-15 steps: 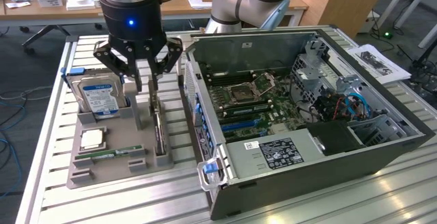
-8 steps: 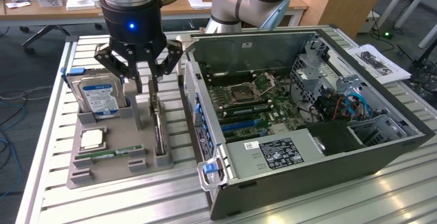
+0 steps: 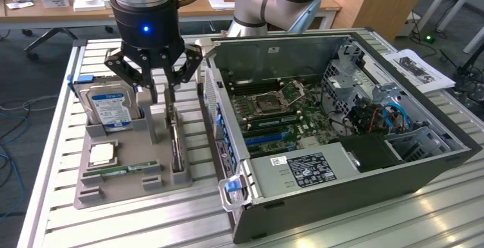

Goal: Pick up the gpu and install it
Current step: 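Pick up the gpu and move the gpu toward the slot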

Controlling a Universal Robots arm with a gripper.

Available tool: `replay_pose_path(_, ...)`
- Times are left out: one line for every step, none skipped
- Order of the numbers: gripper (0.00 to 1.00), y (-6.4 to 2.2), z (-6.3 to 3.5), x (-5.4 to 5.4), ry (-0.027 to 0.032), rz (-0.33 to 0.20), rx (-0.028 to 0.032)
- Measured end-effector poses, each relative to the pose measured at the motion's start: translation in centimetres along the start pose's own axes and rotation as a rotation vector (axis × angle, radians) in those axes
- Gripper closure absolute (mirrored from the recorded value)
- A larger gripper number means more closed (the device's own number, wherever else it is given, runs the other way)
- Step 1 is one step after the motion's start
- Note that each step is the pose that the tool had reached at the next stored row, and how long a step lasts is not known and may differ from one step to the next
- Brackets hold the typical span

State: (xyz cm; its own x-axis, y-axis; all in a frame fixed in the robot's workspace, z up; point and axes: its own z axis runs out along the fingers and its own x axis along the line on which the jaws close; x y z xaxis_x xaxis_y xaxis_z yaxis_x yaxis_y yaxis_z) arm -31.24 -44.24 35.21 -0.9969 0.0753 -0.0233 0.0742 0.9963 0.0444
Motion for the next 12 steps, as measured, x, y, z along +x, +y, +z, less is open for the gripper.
replay_pose_path(0.64,0.0,0.0,0.0,0.0,0.0,0.0)
replay_pose_path(0.64,0.0,0.03,0.0,-0.0001,0.0,-0.0001)
replay_pose_path(0.64,0.0,0.1,0.0,-0.0004,0.0,-0.0004)
replay_pose_path(0.64,-0.01,0.19,0.0,-0.0003,0.0,-0.0003)
replay_pose_path(0.64,-0.01,0.27,0.0,-0.0001,0.0,0.0)
replay_pose_path(0.64,-0.02,0.38,0.0,0.0,0.0,0.0)
replay_pose_path(0.64,-0.02,0.5,0.0,-0.0001,0.0,-0.0001)
replay_pose_path(0.64,-0.03,0.62,0.0,-0.0001,0.0,-0.0001)
replay_pose_path(0.64,-0.03,0.74,0.0,-0.0001,0.0,-0.0001)
replay_pose_path(0.64,-0.04,0.86,0.0,-0.0001,0.0,0.0)
replay_pose_path(0.64,-0.04,0.97,0.0,-0.0001,0.0,0.0)
replay_pose_path(0.64,-0.05,1.09,0.0,-0.0001,0.0,-0.0001)
